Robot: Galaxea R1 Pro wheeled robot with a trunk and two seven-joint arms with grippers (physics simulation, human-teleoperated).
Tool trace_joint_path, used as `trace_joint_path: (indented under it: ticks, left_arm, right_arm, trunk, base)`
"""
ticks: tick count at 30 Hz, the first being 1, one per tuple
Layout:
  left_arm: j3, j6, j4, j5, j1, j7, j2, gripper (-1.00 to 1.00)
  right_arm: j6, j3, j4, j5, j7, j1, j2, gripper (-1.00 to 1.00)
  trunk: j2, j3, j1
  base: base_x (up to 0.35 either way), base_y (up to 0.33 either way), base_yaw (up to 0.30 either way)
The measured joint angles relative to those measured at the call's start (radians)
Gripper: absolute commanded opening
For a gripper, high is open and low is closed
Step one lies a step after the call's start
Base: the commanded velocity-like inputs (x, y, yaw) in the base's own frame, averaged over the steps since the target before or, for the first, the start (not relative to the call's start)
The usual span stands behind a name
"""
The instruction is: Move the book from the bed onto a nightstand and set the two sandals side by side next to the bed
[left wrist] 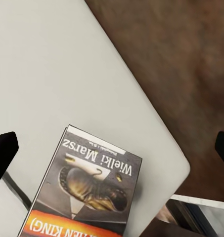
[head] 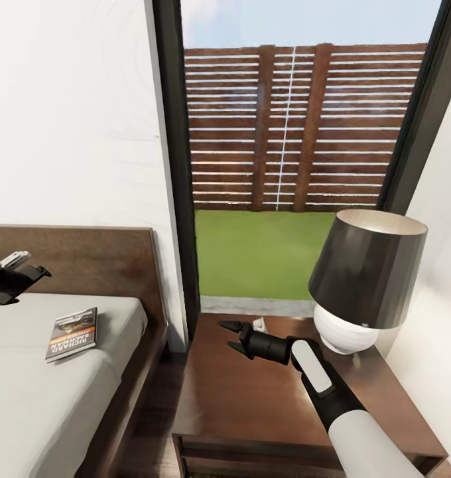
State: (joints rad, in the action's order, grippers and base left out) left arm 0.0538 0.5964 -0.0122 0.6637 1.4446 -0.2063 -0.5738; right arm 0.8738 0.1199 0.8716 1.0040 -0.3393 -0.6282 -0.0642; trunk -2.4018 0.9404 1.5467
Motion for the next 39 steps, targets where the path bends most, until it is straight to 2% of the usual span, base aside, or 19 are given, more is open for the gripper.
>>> trace_joint_path:
  ticks: [39]
  left_arm:
    - [-0.002, -0.001, 0.0, -0.002, 0.0, -0.001, -0.001, 1.0]
  right_arm:
    - [0.001, -0.008, 0.002, 0.0, -0.02, 0.0, 0.002, 1.0]
  trunk:
    - [0.0, 0.061, 0.0]
  base:
    - [0.0, 0.0, 0.0]
